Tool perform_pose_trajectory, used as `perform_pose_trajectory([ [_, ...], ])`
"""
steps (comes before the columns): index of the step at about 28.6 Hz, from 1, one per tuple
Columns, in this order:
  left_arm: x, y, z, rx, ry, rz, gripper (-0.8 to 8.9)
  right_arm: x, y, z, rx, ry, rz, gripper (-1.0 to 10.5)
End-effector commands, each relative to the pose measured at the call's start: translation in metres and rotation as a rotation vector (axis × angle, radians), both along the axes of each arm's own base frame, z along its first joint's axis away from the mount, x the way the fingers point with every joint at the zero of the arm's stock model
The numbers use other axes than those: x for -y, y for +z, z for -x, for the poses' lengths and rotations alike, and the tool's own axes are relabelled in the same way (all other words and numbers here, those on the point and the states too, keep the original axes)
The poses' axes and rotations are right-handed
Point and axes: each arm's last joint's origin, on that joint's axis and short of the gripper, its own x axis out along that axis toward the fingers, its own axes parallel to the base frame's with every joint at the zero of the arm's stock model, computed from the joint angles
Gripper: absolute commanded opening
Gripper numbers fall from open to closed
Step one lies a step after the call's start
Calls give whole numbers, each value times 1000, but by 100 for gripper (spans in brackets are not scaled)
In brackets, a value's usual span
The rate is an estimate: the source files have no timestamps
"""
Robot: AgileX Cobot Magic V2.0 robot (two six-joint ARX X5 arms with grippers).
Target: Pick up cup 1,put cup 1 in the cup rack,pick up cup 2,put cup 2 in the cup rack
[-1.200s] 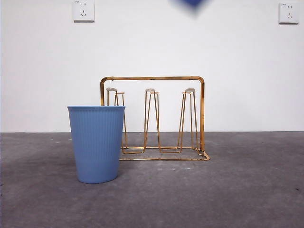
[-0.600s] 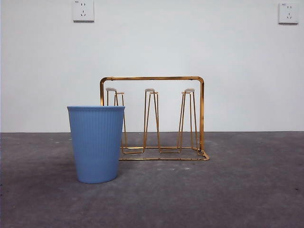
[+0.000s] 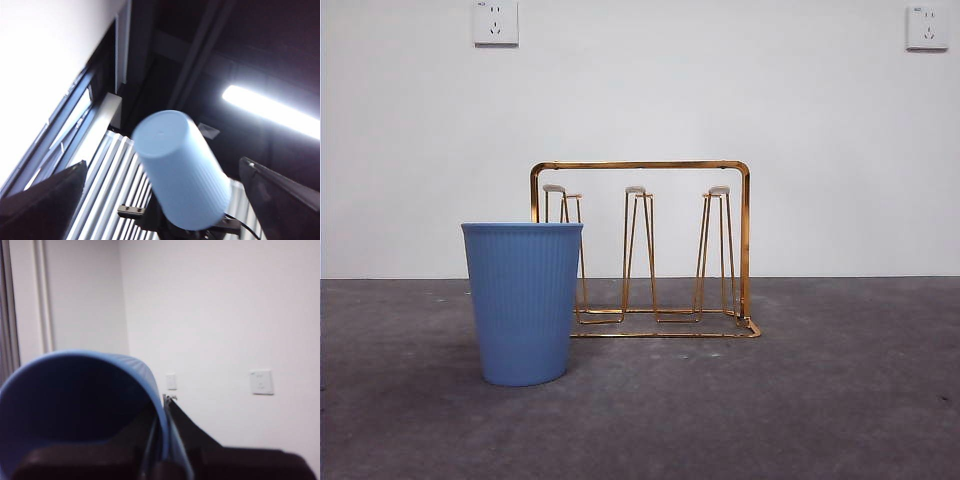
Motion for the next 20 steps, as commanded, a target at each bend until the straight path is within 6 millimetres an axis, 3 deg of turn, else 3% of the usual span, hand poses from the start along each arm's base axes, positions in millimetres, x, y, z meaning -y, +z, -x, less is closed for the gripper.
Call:
perform_pose_trajectory([
  [1,4,-2,-2,-15,6,32,655,-7,-3,-7,-31,47,2,-12],
  [13,10,-7,-7,-16,25,84,653,-56,-18,-41,-88,131,64,-12],
  [17,8,-5,-6,0,29,114,523,-62,-20,-43,-77,117,80,-12],
  [20,7,-5,-5,9,30,126,497,-62,-19,-43,-70,112,77,-12],
])
